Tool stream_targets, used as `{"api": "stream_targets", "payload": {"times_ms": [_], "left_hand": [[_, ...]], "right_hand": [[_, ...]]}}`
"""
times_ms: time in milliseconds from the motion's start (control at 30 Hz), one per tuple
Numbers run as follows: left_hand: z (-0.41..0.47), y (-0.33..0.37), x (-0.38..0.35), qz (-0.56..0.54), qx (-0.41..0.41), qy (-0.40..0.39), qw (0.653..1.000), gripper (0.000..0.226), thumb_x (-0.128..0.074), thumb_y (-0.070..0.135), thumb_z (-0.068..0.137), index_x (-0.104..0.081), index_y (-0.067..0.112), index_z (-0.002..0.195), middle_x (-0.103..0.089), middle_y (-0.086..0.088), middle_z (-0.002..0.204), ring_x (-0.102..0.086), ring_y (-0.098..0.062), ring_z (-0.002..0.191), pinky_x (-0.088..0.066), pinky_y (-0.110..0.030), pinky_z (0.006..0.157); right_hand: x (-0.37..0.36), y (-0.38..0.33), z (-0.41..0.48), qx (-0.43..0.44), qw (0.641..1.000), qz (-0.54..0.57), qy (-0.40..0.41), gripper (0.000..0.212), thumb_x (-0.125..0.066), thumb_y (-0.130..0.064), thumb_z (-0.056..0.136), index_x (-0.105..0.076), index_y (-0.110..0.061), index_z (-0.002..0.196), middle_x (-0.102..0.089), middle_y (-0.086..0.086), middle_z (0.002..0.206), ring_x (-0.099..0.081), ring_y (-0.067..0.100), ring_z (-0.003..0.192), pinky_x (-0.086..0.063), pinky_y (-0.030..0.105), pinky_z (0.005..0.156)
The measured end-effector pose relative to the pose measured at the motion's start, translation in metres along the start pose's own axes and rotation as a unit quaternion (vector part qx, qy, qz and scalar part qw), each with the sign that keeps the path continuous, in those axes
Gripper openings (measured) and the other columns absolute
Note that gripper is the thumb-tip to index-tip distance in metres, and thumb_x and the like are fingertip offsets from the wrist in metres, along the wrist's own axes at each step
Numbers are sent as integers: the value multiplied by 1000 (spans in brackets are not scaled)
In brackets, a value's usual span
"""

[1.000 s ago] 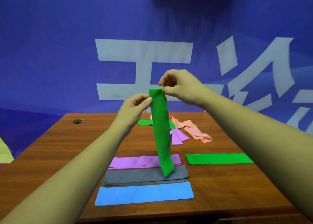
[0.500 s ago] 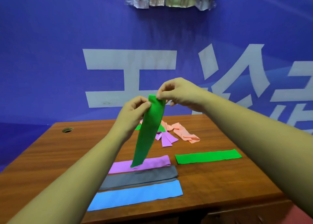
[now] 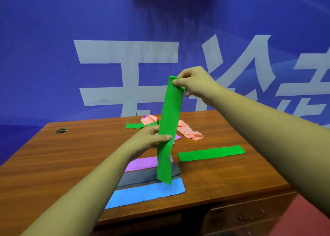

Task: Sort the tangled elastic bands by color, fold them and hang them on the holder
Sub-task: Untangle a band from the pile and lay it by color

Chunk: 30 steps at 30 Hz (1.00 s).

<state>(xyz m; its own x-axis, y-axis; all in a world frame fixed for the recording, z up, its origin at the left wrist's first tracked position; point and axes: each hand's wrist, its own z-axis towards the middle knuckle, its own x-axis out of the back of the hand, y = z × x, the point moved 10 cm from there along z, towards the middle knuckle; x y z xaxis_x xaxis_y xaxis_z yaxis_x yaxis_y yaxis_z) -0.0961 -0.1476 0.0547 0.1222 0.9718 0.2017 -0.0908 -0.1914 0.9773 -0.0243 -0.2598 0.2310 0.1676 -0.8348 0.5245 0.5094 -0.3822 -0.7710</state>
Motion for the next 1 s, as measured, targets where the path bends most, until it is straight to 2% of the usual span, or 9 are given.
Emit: {"api": "stream_targets", "payload": {"times_ms": [100, 200, 333, 400, 533, 667, 767, 867, 1000], "left_hand": [[-5, -22, 1, -11, 37, -9, 999, 8, -64, 14, 92, -71, 16, 92, -72, -5, 82, -67, -21, 76, -53, -34, 74], [-9, -39, 7, -6, 63, 3, 998, 9, -62, 12, 93, -69, 9, 97, -72, -6, 79, -68, -21, 70, -55, -30, 65], [-6, -59, 11, 0, 74, 4, 997, 8, -64, 13, 91, -70, 9, 93, -73, -9, 83, -69, -21, 73, -55, -33, 71], [-3, -67, 11, 2, 78, 3, 997, 7, -65, 12, 91, -70, 9, 88, -73, -12, 83, -68, -22, 73, -54, -34, 73], [9, -78, 10, 2, 82, 42, 996, 11, -61, 9, 93, -68, 7, 86, -68, -10, 72, -61, -15, 61, -49, -30, 66], [28, -87, 5, 1, 77, 88, 993, 14, -59, 11, 96, -69, 9, 88, -67, -4, 78, -56, -16, 73, -46, -31, 71], [44, -96, 0, 46, 89, 111, 989, 13, -60, 14, 95, -71, 6, 95, -70, -7, 84, -57, -17, 76, -45, -32, 71], [58, -101, -6, 82, 101, 133, 982, 11, -62, 9, 93, -71, 4, 98, -71, -12, 88, -60, -18, 75, -47, -29, 69], [80, -112, -20, 116, 117, 161, 973, 13, -67, 5, 88, -63, 3, 101, -65, -13, 81, -57, -21, 71, -47, -29, 67]], "right_hand": [[21, 38, 6, -56, 997, 21, 56, 14, -66, -16, 88, -66, -13, 74, -62, 6, 78, -59, 19, 72, -58, 36, 66], [39, 84, 6, -118, 986, 61, 98, 18, -66, -15, 88, -62, -15, 71, -64, 7, 83, -63, 20, 76, -56, 32, 60], [54, 144, -4, -174, 970, 102, 139, 9, -63, -12, 89, -58, -11, 82, -60, 12, 86, -62, 22, 74, -49, 26, 53], [63, 171, -12, -204, 957, 117, 169, 16, -64, -11, 88, -57, -10, 73, -60, 13, 87, -60, 25, 76, -48, 26, 50], [72, 218, -31, -251, 939, 141, 190, 20, -63, -10, 90, -57, -13, 72, -60, 11, 81, -56, 19, 65, -45, 27, 48], [85, 268, -53, -288, 928, 115, 205, 12, -65, -12, 90, -59, -11, 80, -61, 10, 81, -58, 18, 59, -45, 26, 45], [100, 300, -70, -300, 928, 69, 212, 9, -67, -13, 90, -63, -8, 83, -63, 12, 76, -59, 15, 55, -46, 25, 44], [110, 330, -85, -315, 925, 41, 207, 20, -70, -12, 87, -60, -11, 71, -65, 16, 79, -60, 17, 56, -49, 28, 51], [121, 367, -94, -326, 920, 13, 217, 25, -78, -12, 80, -57, -13, 66, -67, 19, 84, -64, 27, 70, -51, 33, 57]]}}
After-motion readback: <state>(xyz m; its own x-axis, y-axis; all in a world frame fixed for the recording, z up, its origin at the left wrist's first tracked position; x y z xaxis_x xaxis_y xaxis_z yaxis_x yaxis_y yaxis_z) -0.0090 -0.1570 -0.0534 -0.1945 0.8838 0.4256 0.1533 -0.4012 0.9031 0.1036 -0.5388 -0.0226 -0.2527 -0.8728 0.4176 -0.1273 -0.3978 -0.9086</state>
